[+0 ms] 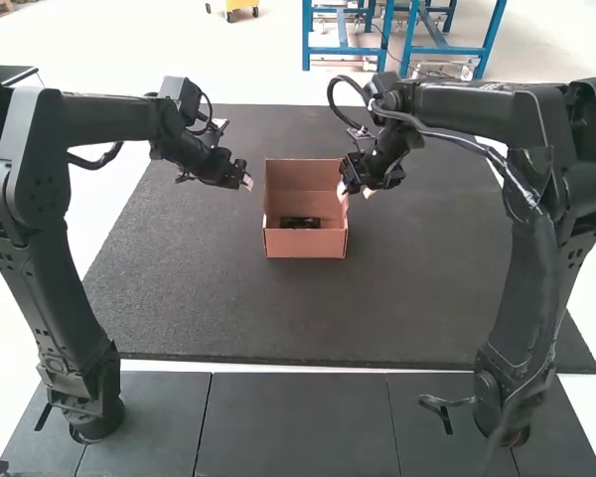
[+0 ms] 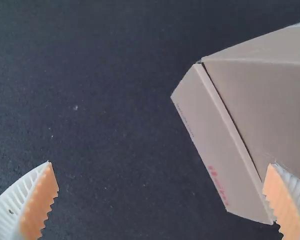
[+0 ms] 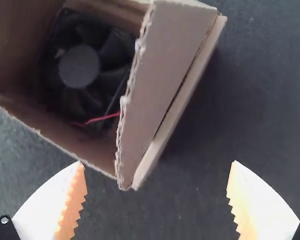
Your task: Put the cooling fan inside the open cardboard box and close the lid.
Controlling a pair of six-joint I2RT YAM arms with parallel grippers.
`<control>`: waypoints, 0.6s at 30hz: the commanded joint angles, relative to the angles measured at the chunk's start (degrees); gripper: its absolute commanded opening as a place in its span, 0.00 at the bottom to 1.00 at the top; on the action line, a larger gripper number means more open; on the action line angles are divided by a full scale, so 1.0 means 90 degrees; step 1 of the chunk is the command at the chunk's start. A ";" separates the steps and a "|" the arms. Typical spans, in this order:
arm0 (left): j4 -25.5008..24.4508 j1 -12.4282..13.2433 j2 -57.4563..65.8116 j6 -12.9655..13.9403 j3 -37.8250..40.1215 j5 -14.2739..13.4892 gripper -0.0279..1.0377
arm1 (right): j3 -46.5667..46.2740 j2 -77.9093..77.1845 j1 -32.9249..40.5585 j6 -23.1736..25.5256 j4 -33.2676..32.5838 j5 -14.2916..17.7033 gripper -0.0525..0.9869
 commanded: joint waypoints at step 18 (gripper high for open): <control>0.0865 0.0020 -0.0192 -0.0489 0.0759 -0.0444 0.93 | 0.0733 -0.1090 0.0008 -0.0079 -0.0641 -0.0139 0.80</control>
